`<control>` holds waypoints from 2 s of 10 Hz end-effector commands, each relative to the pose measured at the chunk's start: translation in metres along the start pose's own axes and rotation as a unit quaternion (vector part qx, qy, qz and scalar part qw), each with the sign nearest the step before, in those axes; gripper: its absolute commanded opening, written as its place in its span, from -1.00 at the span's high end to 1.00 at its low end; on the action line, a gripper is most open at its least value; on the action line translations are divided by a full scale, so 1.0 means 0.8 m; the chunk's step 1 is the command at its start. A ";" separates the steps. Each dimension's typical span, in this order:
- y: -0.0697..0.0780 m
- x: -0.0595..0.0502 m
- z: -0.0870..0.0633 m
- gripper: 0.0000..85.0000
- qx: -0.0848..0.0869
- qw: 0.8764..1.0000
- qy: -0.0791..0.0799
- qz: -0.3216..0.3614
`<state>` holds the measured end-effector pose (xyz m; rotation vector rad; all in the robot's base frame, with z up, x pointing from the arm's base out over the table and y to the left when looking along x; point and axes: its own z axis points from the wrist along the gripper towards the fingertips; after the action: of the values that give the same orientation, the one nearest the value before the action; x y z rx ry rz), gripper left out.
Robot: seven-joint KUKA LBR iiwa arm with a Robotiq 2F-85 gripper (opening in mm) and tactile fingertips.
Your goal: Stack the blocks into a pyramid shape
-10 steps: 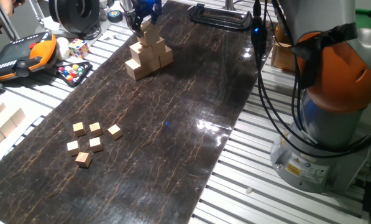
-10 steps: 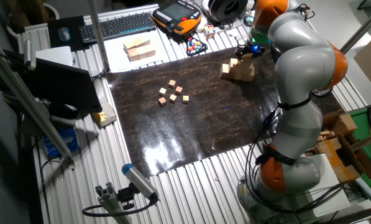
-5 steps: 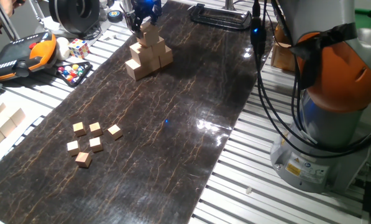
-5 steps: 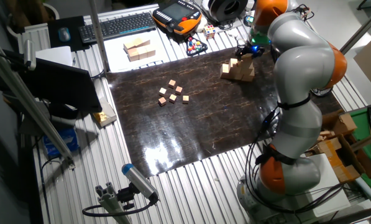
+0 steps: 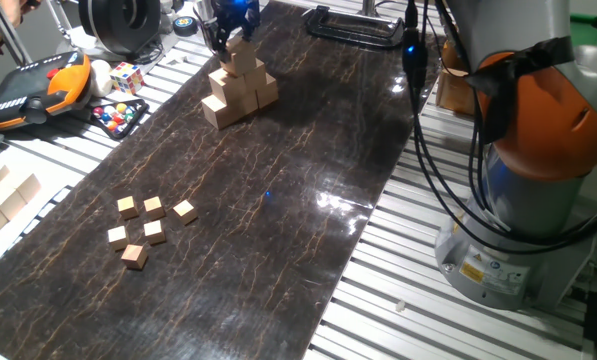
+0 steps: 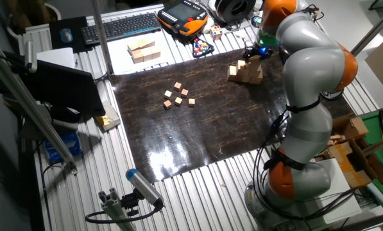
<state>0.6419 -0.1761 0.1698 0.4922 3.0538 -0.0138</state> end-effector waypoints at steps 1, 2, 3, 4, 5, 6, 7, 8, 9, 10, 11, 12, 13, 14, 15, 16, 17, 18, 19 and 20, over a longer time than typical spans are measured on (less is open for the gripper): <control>0.000 0.000 0.000 0.69 0.000 1.000 0.000 0.001; 0.000 0.000 0.000 0.62 0.000 1.000 -0.002 0.002; 0.001 0.000 0.000 0.50 -0.001 1.000 -0.003 0.003; 0.001 0.000 0.001 0.36 -0.002 1.000 -0.004 0.004; 0.001 0.000 0.002 0.20 -0.002 1.000 -0.004 0.005; 0.001 0.000 0.002 0.06 -0.003 1.000 -0.005 0.005; 0.001 0.000 0.002 -0.03 -0.004 1.000 -0.006 0.006; 0.001 -0.001 0.002 -0.08 -0.003 1.000 -0.007 0.007; 0.001 -0.001 0.003 -0.13 -0.003 1.000 -0.008 0.007; 0.001 -0.001 0.004 -0.18 -0.007 1.000 -0.008 0.007; 0.002 -0.002 0.003 -0.19 -0.007 1.000 -0.008 0.007; 0.004 -0.002 0.002 -0.20 -0.007 1.000 -0.008 0.007; 0.005 -0.002 0.002 -0.22 -0.007 1.000 -0.008 0.007; 0.005 -0.002 0.002 -0.22 -0.007 1.000 -0.008 0.007; 0.005 -0.002 0.003 -0.23 -0.007 1.000 -0.008 0.009; 0.005 -0.002 0.003 -0.31 -0.007 1.000 -0.008 0.009; 0.005 -0.002 0.004 -0.53 -0.008 1.000 -0.009 0.012; 0.004 -0.003 0.004 -0.67 -0.008 1.000 -0.010 0.013; 0.004 -0.003 0.005 -0.70 -0.009 1.000 -0.011 0.013; 0.004 -0.002 0.005 -0.65 -0.008 1.000 -0.011 0.009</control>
<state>0.6450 -0.1736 0.1662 0.5163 3.0256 0.0048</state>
